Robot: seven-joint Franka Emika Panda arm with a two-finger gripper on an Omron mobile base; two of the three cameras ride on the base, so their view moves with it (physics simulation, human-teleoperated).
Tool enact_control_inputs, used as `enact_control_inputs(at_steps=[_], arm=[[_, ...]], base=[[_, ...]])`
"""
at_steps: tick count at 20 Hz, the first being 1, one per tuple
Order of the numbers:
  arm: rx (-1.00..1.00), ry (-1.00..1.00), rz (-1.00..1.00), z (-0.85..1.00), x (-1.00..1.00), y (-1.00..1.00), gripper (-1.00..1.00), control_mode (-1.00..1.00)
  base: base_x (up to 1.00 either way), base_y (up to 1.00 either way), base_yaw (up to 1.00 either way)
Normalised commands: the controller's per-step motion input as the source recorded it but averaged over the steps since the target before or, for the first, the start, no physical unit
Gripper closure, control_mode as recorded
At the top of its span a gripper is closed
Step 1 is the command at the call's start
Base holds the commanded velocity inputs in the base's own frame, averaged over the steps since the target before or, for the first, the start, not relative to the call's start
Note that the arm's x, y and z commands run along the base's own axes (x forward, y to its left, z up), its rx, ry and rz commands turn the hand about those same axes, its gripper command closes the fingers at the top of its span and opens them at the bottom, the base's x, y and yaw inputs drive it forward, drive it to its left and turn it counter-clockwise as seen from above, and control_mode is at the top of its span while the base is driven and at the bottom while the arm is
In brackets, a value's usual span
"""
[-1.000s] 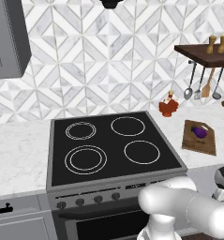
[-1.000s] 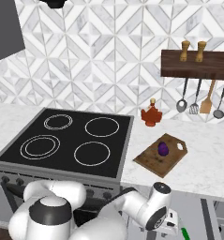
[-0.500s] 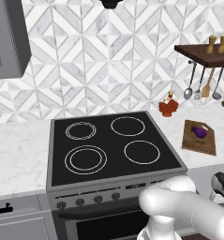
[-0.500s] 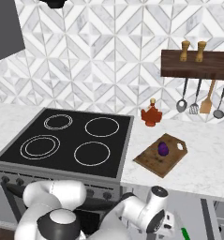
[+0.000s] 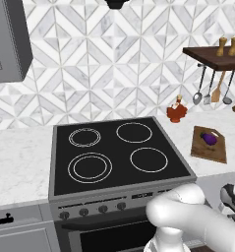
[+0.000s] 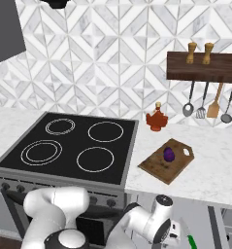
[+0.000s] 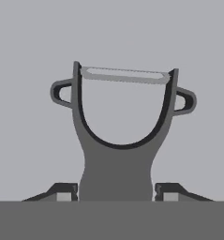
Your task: Place the appropriate cutting tool for cutting the eggplant skin on the cutting board.
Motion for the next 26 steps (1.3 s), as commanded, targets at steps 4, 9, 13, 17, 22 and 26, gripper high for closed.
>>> enact_control_inputs(at_steps=[4,9,13,17,22,26], arm=[[0.00,0.00,0.00,-0.05,0.00,0.00,1.00,-1.00],[0.00,0.00,0.00,0.27,-0.07,0.02,1.00,-1.00],[0.00,0.00,0.00,1.00,-0.49,0.00,1.00,-1.00],[0.00,0.00,-0.03,1.00,-0.73,0.03,1.00,-1.00],[-0.01,-0.05,-0.01,1.00,-0.71,0.04,1.00,-1.00],[-0.12,-0.16,0.00,1.00,-0.13,0.01,1.00,-1.00]], base=[[0.00,0.00,0.00],[0.00,0.00,0.00],[0.00,0.00,0.00],[0.00,0.00,0.00],[0.00,0.00,0.00],[0.00,0.00,0.00]])
